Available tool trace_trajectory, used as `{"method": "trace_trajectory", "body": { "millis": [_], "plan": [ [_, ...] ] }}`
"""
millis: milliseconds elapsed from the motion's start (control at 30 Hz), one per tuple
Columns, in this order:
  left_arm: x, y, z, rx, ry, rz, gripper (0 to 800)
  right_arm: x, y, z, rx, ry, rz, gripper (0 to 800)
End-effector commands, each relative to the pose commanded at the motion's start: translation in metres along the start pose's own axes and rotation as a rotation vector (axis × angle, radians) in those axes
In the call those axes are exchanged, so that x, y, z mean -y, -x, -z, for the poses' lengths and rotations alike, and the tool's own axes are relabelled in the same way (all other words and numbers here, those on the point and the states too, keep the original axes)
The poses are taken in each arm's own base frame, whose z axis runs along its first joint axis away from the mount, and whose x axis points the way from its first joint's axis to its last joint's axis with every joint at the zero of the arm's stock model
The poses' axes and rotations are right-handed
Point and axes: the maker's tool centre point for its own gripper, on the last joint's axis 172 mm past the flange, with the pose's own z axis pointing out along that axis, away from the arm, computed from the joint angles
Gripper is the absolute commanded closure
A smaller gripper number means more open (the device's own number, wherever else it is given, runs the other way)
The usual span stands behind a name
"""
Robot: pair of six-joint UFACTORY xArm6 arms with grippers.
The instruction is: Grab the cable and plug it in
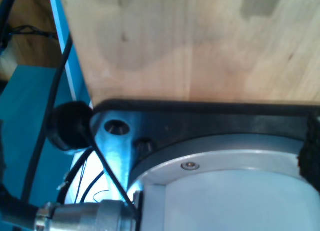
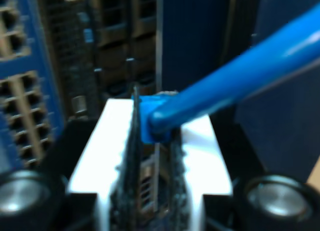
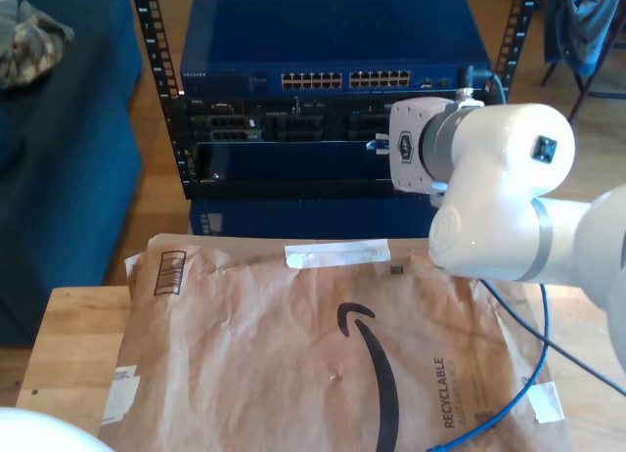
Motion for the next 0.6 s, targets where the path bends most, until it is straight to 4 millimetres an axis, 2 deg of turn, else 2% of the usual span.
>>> {"method": "trace_trajectory", "body": {
  "millis": [133,233,367,467,567,600],
  "plan": [
    [0.0,0.0,0.0,0.0,0.0,0.0,0,0.0,0.005,-0.004,0.004,-0.001,0.059,800],
    [0.0,0.0,0.0,0.0,0.0,0.0,0,-0.003,0.001,-0.012,-0.01,-0.015,0.072,800],
    [0.0,0.0,0.0,0.0,0.001,0.001,0,0.019,0.001,-0.015,-0.018,-0.071,0.079,800],
    [0.0,0.0,0.0,0.0,0.0,0.0,0,0.023,0.001,-0.019,-0.022,-0.086,0.083,800],
    [0.0,0.0,0.0,0.0,0.0,0.0,0,0.059,0.003,-0.004,-0.041,-0.238,0.09,800],
    [0.0,0.0,0.0,0.0,0.0,0.0,0,0.064,-0.001,-0.005,-0.055,-0.275,0.087,800]
  ]
}}
